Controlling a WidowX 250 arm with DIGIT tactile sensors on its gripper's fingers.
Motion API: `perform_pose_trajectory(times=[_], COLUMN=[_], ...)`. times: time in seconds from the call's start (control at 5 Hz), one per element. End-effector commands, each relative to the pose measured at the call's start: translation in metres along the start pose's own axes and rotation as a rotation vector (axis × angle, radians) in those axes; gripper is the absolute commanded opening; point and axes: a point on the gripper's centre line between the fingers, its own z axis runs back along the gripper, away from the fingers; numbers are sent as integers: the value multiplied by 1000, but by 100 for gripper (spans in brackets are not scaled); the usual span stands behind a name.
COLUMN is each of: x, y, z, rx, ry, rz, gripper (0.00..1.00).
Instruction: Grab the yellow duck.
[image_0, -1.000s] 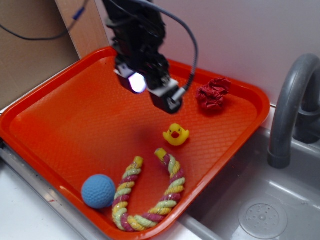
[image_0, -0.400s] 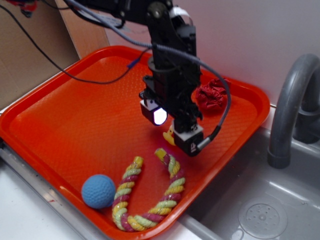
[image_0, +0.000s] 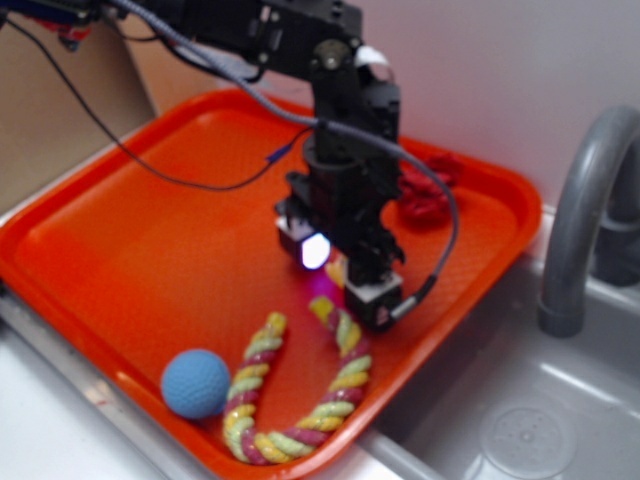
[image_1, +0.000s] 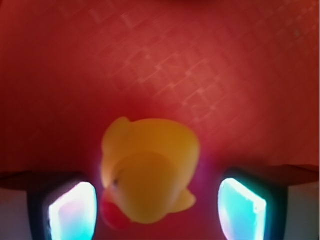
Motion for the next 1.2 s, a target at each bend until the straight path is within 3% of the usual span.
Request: perform_pose_trajectory(times=[0.0, 0.4, 0.6, 0.8, 1.0], x=[-6, -5, -20, -42, -63], y=[-10, -13, 9, 44, 81], z=[12, 15, 54, 95, 123], rx=[-18, -28, -55, -94, -97], ry=[-41, -51, -86, -180, -204], rz=[42, 36, 66, 154, 240], gripper=[0, 0, 0, 0, 0])
